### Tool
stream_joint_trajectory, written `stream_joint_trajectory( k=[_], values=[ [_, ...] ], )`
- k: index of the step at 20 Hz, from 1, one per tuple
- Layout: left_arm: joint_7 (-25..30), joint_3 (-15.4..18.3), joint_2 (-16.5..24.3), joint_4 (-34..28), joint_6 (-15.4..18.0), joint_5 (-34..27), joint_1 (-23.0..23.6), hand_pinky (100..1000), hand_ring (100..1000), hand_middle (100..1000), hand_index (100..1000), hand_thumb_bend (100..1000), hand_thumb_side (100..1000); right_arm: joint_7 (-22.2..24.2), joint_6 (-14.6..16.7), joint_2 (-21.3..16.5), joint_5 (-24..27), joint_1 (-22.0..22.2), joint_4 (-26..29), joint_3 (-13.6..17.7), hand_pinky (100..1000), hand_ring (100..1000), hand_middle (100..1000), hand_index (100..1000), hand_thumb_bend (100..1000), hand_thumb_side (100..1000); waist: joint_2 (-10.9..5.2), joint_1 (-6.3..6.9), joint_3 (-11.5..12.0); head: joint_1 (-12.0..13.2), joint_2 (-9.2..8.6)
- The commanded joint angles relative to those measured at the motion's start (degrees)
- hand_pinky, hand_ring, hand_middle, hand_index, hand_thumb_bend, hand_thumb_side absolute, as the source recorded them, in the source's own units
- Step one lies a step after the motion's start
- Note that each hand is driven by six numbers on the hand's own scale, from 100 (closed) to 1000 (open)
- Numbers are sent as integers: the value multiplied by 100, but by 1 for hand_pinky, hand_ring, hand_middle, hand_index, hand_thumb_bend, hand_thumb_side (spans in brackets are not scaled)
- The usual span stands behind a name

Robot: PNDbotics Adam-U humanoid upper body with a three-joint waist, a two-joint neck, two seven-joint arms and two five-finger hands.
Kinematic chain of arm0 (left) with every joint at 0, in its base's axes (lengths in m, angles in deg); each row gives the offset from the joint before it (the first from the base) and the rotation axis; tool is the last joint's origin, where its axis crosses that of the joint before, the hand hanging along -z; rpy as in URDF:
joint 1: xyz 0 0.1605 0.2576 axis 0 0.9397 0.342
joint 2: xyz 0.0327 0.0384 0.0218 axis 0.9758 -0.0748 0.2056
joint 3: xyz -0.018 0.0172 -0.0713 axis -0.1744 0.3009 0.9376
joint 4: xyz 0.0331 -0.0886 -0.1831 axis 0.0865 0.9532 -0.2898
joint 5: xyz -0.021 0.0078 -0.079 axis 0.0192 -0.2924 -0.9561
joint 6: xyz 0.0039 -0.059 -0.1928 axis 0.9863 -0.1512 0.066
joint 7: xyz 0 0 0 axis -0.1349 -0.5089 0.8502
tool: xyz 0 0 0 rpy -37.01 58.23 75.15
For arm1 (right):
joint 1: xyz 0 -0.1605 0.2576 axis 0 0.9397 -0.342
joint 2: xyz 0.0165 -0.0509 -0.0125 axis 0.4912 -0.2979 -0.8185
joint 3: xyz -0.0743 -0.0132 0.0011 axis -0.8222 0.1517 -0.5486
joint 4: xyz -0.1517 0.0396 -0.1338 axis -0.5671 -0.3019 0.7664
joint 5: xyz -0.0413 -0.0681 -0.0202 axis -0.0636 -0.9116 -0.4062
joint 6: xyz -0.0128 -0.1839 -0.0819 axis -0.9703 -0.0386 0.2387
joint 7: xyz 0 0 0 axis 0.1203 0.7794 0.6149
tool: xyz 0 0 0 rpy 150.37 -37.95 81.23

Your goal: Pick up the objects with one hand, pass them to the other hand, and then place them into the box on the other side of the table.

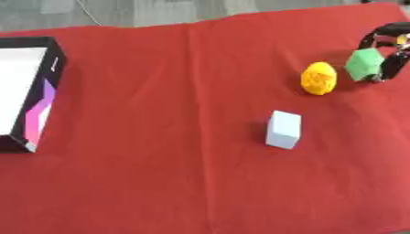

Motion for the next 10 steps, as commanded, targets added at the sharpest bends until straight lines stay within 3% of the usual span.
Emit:
stream_joint_trajectory(
  k=[1, 10],
  values=[
    [-16, 11, 73, -124, -14, -14, -43, 800, 702, 833, 797, 237, 900, 41, 6, -266, 55, -43, 104, 94, 975, 856, 829, 835, 368, 100, 14, 46, -6, 19, -27],
    [-15, 10, 67, -126, -14, -14, -45, 801, 702, 833, 797, 236, 900, 111, -10, -292, 2, -33, 102, 107, 977, 856, 827, 830, 339, 100, 17, 47, -10, 26, -13]
  ],
)
